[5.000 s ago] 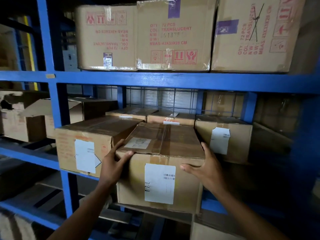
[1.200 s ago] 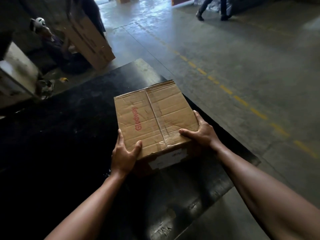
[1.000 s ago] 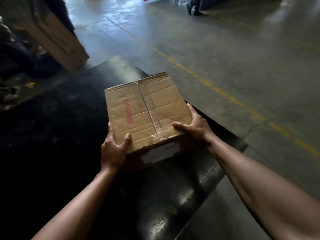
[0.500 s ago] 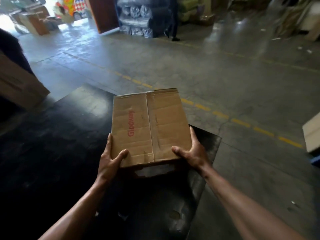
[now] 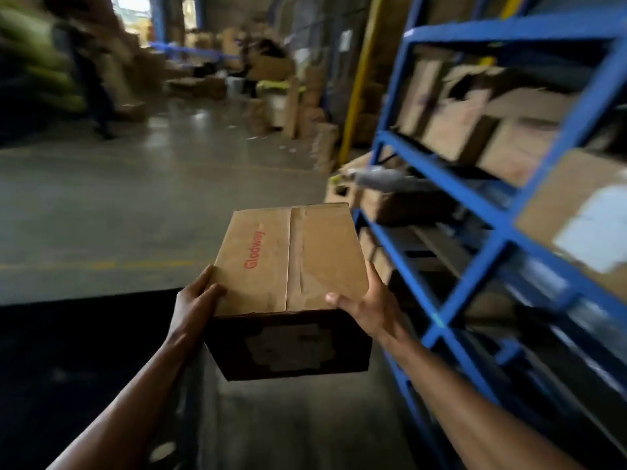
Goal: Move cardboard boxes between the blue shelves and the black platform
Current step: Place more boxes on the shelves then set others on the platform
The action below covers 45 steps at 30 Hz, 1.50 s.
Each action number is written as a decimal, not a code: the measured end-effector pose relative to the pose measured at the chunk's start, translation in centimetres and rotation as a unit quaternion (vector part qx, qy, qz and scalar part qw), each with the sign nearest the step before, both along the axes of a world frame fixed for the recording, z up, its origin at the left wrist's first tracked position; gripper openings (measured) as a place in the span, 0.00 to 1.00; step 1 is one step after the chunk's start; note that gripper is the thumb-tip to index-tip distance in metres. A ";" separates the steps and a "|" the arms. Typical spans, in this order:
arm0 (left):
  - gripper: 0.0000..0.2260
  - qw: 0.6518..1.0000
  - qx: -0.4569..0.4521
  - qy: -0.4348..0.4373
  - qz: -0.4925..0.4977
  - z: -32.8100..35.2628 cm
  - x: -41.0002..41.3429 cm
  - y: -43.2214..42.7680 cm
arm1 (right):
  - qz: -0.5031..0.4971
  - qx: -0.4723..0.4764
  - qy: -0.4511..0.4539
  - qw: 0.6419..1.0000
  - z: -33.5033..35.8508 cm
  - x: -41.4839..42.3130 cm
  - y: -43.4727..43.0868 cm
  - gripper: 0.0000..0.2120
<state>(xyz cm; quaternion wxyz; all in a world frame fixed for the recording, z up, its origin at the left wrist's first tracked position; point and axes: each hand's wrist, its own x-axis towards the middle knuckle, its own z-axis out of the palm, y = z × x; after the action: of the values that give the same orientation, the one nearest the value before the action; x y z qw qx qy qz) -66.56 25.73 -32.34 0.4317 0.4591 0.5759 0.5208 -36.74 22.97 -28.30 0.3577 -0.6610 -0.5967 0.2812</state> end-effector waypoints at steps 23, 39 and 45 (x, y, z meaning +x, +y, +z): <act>0.24 0.855 0.196 -0.029 -0.480 18.0 29.0 -33.5 | -0.453 0.152 -0.007 0.878 14.7 16.0 -56.0 0.55; 0.26 0.766 0.180 -0.055 -0.615 20.0 39.1 -43.1 | -0.600 0.161 -0.056 0.782 17.4 17.5 -69.3 0.50; 0.27 0.759 0.191 -0.032 -0.621 21.3 42.0 -42.9 | -0.607 0.174 -0.042 0.774 17.4 19.3 -69.2 0.49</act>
<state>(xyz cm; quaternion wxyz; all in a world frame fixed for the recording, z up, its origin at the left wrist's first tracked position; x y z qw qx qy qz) -24.53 -17.20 -11.05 0.5818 0.7723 0.0385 0.2521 -17.42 -46.18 -10.92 0.5375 -0.8236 -0.1250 -0.1310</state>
